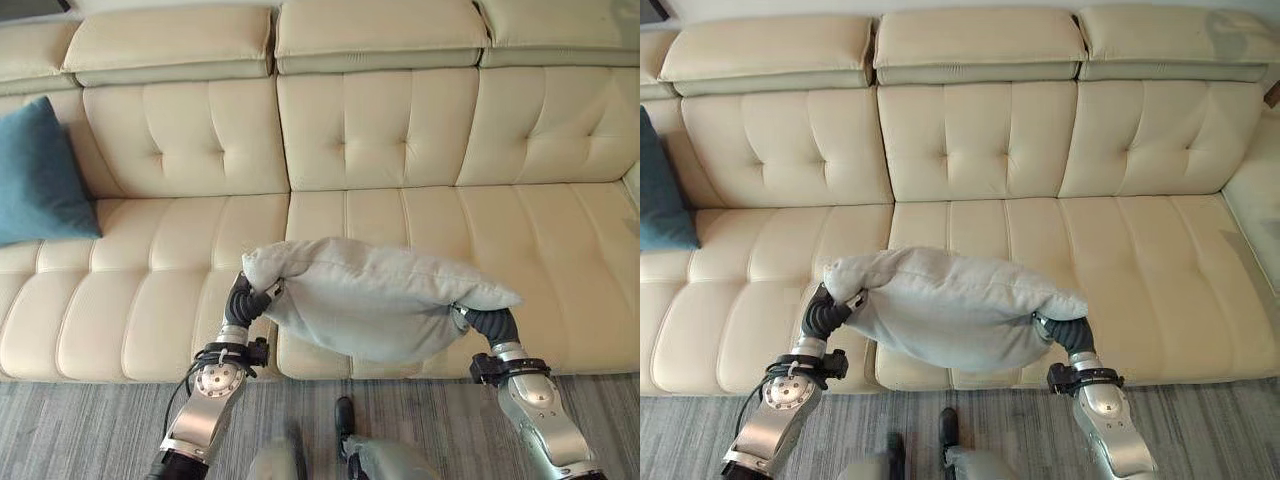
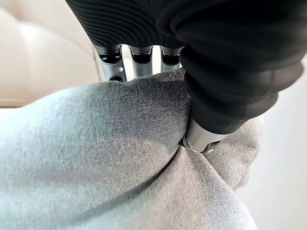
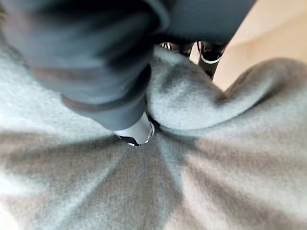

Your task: Pick up all the scattered cushions and arrange them neatly on the sofa.

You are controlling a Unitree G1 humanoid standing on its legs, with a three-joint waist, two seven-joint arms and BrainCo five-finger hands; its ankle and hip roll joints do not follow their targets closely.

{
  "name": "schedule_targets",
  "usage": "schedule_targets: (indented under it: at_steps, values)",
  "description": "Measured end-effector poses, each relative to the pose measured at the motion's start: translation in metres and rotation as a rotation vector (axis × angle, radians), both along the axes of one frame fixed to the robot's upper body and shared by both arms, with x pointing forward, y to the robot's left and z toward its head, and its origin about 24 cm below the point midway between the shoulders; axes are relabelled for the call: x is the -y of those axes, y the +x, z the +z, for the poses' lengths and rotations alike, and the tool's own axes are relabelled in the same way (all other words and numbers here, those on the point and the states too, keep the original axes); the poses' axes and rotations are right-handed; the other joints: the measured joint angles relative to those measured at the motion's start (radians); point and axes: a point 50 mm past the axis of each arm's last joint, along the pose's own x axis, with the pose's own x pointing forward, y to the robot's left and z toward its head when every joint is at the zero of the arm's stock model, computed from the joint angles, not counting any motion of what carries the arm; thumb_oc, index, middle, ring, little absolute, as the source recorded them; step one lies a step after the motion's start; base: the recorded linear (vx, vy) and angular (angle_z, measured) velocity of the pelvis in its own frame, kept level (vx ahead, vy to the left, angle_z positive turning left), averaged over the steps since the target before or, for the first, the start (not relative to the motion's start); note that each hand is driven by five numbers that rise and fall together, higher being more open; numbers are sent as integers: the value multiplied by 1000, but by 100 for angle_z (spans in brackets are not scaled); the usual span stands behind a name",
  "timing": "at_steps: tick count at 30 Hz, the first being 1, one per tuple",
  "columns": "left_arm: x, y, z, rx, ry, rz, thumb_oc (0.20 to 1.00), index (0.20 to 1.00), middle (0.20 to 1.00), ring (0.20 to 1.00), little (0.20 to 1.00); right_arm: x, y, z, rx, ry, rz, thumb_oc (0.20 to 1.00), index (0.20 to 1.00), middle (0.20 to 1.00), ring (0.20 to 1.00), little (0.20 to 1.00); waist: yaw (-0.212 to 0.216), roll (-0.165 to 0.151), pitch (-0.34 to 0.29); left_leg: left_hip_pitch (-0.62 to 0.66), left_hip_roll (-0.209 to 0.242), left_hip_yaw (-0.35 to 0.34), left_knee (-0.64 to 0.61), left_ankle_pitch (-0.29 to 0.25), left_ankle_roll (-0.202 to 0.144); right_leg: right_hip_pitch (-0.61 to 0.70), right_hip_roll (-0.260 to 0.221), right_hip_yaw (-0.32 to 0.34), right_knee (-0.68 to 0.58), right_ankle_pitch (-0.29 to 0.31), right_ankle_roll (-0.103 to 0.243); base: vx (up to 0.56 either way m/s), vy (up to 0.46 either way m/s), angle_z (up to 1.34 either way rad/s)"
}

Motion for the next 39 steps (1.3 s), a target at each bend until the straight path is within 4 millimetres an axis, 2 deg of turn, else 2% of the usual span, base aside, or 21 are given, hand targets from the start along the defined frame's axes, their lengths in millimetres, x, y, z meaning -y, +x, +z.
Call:
schedule_targets:
  at_steps: [1,2,3,4,5,7,8,9,11,12,19,23,24,26,28,32,33,35,38,39]
  values:
    - [-1,-1,-1,-6,3,2,200,200,200,200,200,-2,0,-2,-5,8,-4,200,200,200,200,200,3,-10,1,23,-8,-12,-9,9,1,3,-11,4,31,-35,84,195,108,-13]
    - [-1,-3,-4,-15,0,4,200,200,200,200,200,-2,1,-4,-13,6,-7,200,200,200,200,200,2,-5,1,87,-14,-40,-69,24,5,-3,-6,22,87,-34,170,155,110,-26]
    - [2,-7,-7,-28,-21,13,200,200,200,200,200,0,2,-3,-11,-15,1,200,200,200,200,200,24,61,20,246,48,-61,-217,190,118,-62,47,33,272,-24,181,97,107,-29]
    - [0,-8,-2,-5,-18,15,200,200,200,200,200,1,1,7,25,-52,29,200,200,200,200,200,23,103,-5,332,68,-32,-280,211,66,-139,-64,53,317,-136,26,169,212,-44]
    - [-2,-3,4,22,-22,25,200,200,200,200,200,-2,2,7,26,-46,34,200,200,200,200,200,22,91,8,338,57,-6,-282,199,44,-85,-53,50,224,-72,-40,145,221,-14]
    - [-5,-1,5,22,-3,26,200,200,200,200,200,-4,3,7,22,-62,44,200,200,200,200,200,26,75,17,381,43,24,-349,191,43,-37,-56,53,178,-62,-43,71,138,-11]
    - [-4,0,6,26,0,26,200,200,200,200,200,-4,6,11,35,-80,46,200,200,200,200,200,27,73,20,409,34,22,-370,257,45,-9,-46,50,169,-62,-43,6,50,-6]
    - [-6,0,6,27,10,26,200,200,200,200,200,-6,7,11,41,-73,46,200,200,200,200,200,26,66,20,424,37,39,-367,248,42,12,-45,49,156,-59,-39,7,114,-7]
    - [-10,3,10,39,30,36,200,200,200,200,200,-9,12,17,66,-71,57,200,200,200,200,200,32,50,21,423,36,42,-346,244,44,29,-47,52,129,-28,6,-3,102,-10]
    - [-11,5,11,45,35,37,200,200,200,200,200,-10,14,19,75,-73,60,200,200,200,200,200,33,45,22,415,34,43,-326,235,45,39,-50,53,110,-14,16,-5,52,-12]
    - [-19,15,21,84,97,73,200,200,200,200,200,-23,27,32,129,-72,87,200,200,200,200,200,54,36,16,413,3,48,-361,220,44,58,-81,80,19,18,30,9,75,-7]
    - [-28,25,26,102,106,139,200,200,200,200,200,-38,37,43,175,-61,127,200,200,200,200,200,69,36,16,400,2,47,-366,210,57,57,-81,81,-7,31,31,-34,11,5]
    - [-30,28,27,113,94,186,200,200,200,200,200,-45,45,48,195,-55,130,200,200,200,200,200,75,36,16,383,4,46,-366,201,56,45,-79,79,-16,39,28,-60,-5,17]
    - [-31,30,30,129,82,211,200,200,200,200,200,-55,53,54,216,-42,133,200,200,200,200,200,101,34,14,355,4,47,-362,201,57,20,-80,79,-20,55,34,-74,-13,-1]
    - [-34,40,46,191,87,250,200,200,200,200,200,-68,71,75,287,-38,136,200,200,200,200,200,108,33,14,295,2,42,-356,215,51,-26,-81,77,-34,79,41,-104,-25,4]
    - [-35,63,67,250,112,286,200,200,200,200,200,-75,91,89,322,-40,108,200,200,200,200,200,129,32,14,233,2,30,-341,231,44,-77,-82,65,-34,98,42,-87,1,12]
    - [-38,74,77,275,124,305,200,200,200,200,200,-80,101,94,322,-42,92,200,200,200,200,200,131,34,15,199,2,20,-341,245,46,-108,-82,54,-33,107,41,-72,8,18]
    - [-37,87,89,297,149,304,200,200,200,200,200,-81,112,95,310,-43,61,200,200,200,200,200,133,35,16,156,2,16,-342,261,45,-149,-81,48,-33,118,39,-57,8,13]
    - [-35,95,90,286,187,297,200,200,200,200,200,-79,118,85,262,-49,30,200,200,200,200,200,147,39,19,128,0,16,-341,278,62,-175,-83,47,-34,130,35,-71,-7,3]
    - [-30,106,95,279,240,277,200,200,200,200,200,-78,128,82,229,-70,-7,200,200,200,200,200,151,45,30,108,-1,14,-342,282,61,-195,-84,45,-35,130,37,-73,-17,5]
